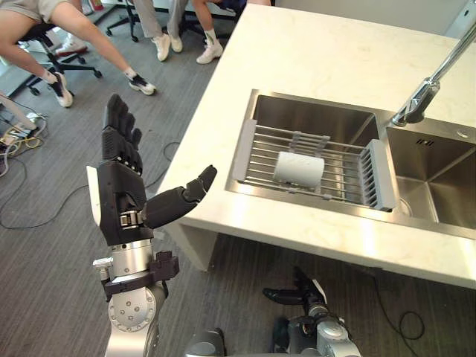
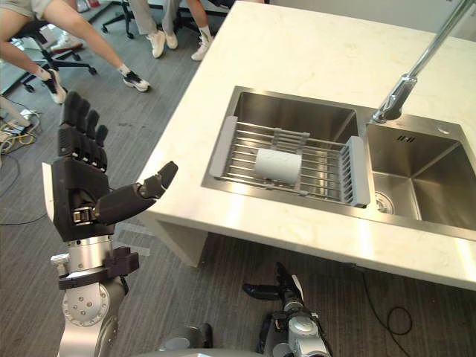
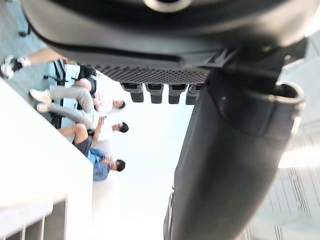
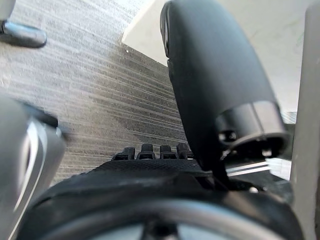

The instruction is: Walk over to the sink, pick up the cup, carry it to the dishwasher, place the cup inside the dishwasher, then close the dishwasher door

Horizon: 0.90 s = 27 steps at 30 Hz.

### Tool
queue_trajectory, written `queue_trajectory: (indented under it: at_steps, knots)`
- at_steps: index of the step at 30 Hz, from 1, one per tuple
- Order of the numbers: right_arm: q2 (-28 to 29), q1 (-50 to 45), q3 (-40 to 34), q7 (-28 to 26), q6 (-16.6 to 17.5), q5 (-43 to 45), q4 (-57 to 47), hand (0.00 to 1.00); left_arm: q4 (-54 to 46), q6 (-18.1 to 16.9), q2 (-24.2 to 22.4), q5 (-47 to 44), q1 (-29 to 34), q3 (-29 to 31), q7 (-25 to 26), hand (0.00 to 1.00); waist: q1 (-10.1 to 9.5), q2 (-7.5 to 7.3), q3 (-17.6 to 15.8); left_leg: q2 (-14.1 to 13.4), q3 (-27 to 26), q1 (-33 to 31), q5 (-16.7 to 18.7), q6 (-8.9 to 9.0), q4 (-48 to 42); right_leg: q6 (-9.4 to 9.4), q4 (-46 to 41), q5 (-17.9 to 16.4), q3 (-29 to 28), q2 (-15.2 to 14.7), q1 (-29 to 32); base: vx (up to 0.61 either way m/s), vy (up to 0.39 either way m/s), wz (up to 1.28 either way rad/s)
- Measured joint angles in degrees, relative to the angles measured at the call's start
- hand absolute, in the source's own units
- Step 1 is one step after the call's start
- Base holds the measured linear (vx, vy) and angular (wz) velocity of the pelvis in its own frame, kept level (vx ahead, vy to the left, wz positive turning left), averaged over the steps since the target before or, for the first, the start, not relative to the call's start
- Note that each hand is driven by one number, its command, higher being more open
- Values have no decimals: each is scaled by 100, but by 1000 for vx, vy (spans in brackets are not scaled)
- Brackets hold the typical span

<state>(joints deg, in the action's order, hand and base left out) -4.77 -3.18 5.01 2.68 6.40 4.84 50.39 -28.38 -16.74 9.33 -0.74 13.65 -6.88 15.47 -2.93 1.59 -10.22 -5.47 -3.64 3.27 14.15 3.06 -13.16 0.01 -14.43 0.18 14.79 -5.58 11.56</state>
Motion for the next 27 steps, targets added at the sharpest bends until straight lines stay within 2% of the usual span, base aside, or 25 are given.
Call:
queue_trajectory:
  at_steps: [1,2,5,6,7,8,10,11,12,14,17,20,24,27]
  knots:
    - [-113,-3,-5,1,-5,3,15,100,129,30,-67,21,-7,-110,-80,100,-24,191,110,-214,68,-50,77,111,-171,-98,360,-37,67,267,-226,206,-172,0]
    - [-116,0,-5,1,-3,4,12,100,172,32,-78,21,-36,-142,-108,100,-13,237,138,-285,148,-83,92,138,-260,-138,461,-45,104,349,-301,291,-249,6]
    - [-160,-30,-25,40,-2,36,13,100,402,62,-28,20,-333,-271,-267,100,-25,245,125,-535,324,-603,70,268,-1680,-283,803,-133,250,587,-764,188,-177,19]
    - [-178,-37,-21,44,-2,58,15,100,449,83,-12,19,-385,-269,-307,100,-72,242,120,-653,331,-887,91,400,-2398,-339,908,-149,236,649,-934,146,-91,-8]
    - [-186,-22,-24,64,-2,61,13,100,451,86,14,18,-401,-269,-324,100,-100,233,115,-645,327,-1047,248,395,-2611,-367,942,-167,207,658,-1012,170,-63,-22]
    - [-209,31,-34,110,1,64,13,100,451,86,81,19,-449,-271,-345,100,-113,219,110,-537,349,-1299,390,310,-2450,-365,993,-166,150,636,-1062,154,6,-23]
    - [-217,43,-41,119,2,65,12,100,454,88,133,19,-523,-270,-349,100,-122,226,114,-396,467,-1413,353,275,-1978,-341,1014,-153,107,616,-1062,112,66,-17]
    - [-217,46,-37,119,6,64,4,100,464,90,137,20,-612,-271,-365,100,-121,248,127,-293,568,-1451,3,206,-1299,-289,1018,-155,78,622,-1063,82,107,-15]
    - [-235,43,-34,119,4,62,13,100,472,87,144,20,-682,-264,-366,100,-129,250,119,-236,605,-1463,-287,142,-987,-247,1017,-169,33,645,-1072,122,163,-8]
    - [-140,-31,-25,136,14,62,-23,100,626,119,245,20,-836,-258,-347,100,-148,72,147,-19,574,-1311,-495,28,-606,-117,1080,-150,-1,449,-1041,99,133,7]
    - [-104,-132,-26,128,13,61,-22,100,627,150,327,20,-796,-259,-295,100,-203,76,150,106,484,-1222,-549,-45,-471,-6,1240,-60,-76,347,-1095,30,80,-4]
    - [-41,-227,-31,125,14,61,-25,100,617,152,426,43,-779,-369,-303,100,-244,46,167,199,396,-969,-661,-104,-146,28,1407,10,-156,274,-1240,7,54,-10]
    - [-33,-263,-134,123,14,65,-26,100,604,164,722,521,-773,-506,-374,100,-221,-4,238,272,243,-774,-880,-111,365,46,1599,113,-296,237,-1224,6,6,-16]
    - [-35,-362,-254,128,14,73,-26,100,606,215,802,784,-774,-514,-467,100,-160,-30,254,270,242,-755,-906,-103,438,41,1653,138,-302,254,-1229,37,-14,-3]
